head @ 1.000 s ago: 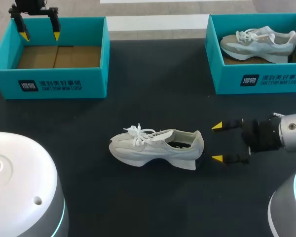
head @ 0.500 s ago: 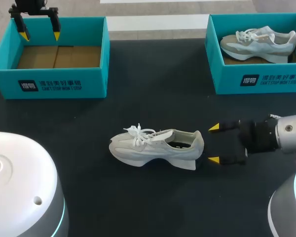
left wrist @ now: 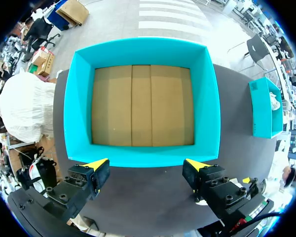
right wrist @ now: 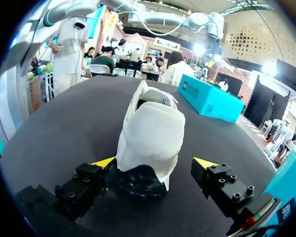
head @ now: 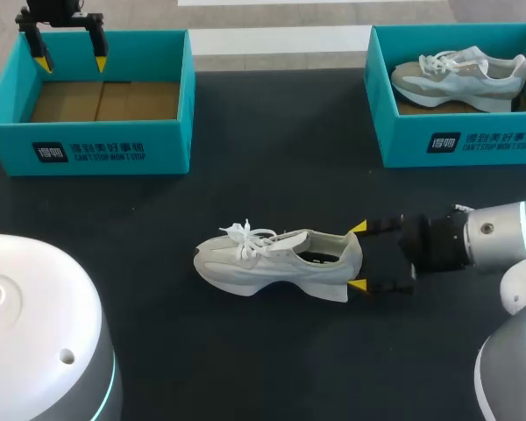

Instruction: Take the shoe out of the shoebox, open the shoe tongue, remove and reinsert the insole, then place the shoe into the shoebox

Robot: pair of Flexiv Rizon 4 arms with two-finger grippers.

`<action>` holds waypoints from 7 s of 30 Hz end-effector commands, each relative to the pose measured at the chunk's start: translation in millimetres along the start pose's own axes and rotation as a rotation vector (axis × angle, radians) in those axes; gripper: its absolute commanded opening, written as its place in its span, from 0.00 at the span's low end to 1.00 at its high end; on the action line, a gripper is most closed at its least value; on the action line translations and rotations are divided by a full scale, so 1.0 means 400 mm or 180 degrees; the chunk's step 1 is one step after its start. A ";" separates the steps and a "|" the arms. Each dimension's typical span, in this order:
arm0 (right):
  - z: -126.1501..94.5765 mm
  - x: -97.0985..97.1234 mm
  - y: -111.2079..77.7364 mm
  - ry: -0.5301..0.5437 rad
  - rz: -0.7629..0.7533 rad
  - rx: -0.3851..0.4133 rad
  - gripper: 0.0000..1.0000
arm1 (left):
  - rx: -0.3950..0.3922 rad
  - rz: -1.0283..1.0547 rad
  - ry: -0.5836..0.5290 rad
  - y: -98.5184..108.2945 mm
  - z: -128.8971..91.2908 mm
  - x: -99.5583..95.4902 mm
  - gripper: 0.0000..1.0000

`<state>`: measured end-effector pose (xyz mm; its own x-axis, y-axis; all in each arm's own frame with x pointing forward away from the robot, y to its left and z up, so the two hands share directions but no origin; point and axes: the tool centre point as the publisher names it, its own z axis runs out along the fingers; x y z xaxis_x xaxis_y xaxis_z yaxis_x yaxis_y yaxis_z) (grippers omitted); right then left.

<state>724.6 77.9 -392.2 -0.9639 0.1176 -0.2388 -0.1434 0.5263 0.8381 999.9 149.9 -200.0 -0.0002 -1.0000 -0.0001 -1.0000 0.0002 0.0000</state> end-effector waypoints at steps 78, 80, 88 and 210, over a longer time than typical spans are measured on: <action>0.095 -0.012 -0.010 0.0355 0.0398 -0.0192 0.00 | 0.0000 0.0000 0.0000 0.000 0.000 0.000 1.00; 0.107 -0.010 -0.009 0.0393 0.0389 -0.0228 0.00 | 0.0000 0.0000 0.0000 0.000 0.000 0.000 1.00; 0.129 -0.004 -0.008 0.0439 0.0392 -0.0258 0.00 | 0.0000 0.0000 0.0000 0.000 0.000 0.000 1.00; 0.160 0.017 -0.019 0.0494 0.0401 -0.0287 0.00 | -0.0071 -0.0931 -0.0069 0.621 0.068 0.557 1.00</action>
<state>734.6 121.5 -422.5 -0.9974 0.0436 -0.0582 -0.0335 0.4341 0.9002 766.6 -69.3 -219.7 0.2832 -0.9585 -0.0318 -0.9576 -0.2844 0.0454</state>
